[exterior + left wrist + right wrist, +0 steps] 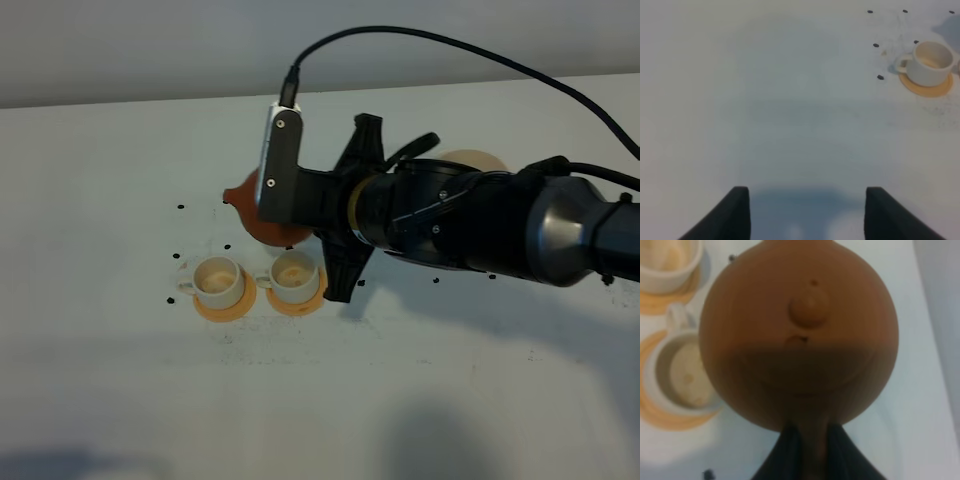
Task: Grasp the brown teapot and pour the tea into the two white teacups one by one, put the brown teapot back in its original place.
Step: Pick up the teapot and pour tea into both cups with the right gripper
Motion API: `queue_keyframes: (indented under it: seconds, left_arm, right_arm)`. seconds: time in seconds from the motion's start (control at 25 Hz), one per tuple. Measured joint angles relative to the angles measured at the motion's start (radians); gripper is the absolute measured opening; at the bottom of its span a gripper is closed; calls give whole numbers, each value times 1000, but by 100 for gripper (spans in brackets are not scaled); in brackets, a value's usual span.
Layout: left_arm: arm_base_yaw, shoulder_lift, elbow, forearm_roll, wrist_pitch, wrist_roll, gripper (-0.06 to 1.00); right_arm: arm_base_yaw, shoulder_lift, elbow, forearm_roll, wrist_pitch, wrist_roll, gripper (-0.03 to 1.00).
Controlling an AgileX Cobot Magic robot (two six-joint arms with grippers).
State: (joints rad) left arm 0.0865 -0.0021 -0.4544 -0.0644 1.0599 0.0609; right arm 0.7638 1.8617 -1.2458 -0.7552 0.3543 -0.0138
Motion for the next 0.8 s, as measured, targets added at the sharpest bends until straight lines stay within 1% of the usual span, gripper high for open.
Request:
queue_keyframes:
  seconds: [0.28,0.64,0.8]
  left_arm:
    - [0,0,0,0,0,0,50]
    - [0,0,0,0,0,0,50]
    - [0,0,0,0,0,0,50]
  right_arm:
    - [7,45,-38,-79,-4,0,11]
    - [7,61,-38,-173,-93,14,11]
    - [7,78,-38,-204,-106,22,11]
